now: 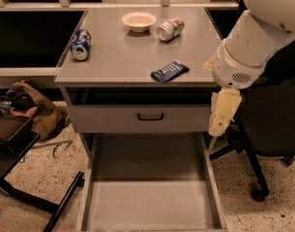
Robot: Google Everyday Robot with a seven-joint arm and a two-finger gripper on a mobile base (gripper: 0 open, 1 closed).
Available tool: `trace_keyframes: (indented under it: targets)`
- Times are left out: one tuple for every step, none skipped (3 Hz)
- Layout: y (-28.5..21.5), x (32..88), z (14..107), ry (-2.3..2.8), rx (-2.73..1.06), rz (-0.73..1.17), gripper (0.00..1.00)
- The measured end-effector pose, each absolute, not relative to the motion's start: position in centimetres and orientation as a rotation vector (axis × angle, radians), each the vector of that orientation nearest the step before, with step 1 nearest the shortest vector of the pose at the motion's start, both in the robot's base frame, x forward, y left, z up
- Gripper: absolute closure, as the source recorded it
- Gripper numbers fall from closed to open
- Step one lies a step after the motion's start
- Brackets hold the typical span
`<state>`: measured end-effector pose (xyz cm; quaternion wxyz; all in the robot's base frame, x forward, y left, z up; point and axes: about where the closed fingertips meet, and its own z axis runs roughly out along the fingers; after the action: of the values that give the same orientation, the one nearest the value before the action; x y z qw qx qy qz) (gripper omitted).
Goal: Place rxbar blueberry into middle drawer
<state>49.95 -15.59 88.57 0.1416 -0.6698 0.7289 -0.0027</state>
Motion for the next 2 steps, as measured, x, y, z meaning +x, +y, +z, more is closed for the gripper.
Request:
trace_keyframes:
  targets:
    - [-15.6,50.0,88.6,2.104,-1.934,-0.008,0.0]
    - [-15.5,51.2,87.9,2.076,-1.954,-0.019,0.0]
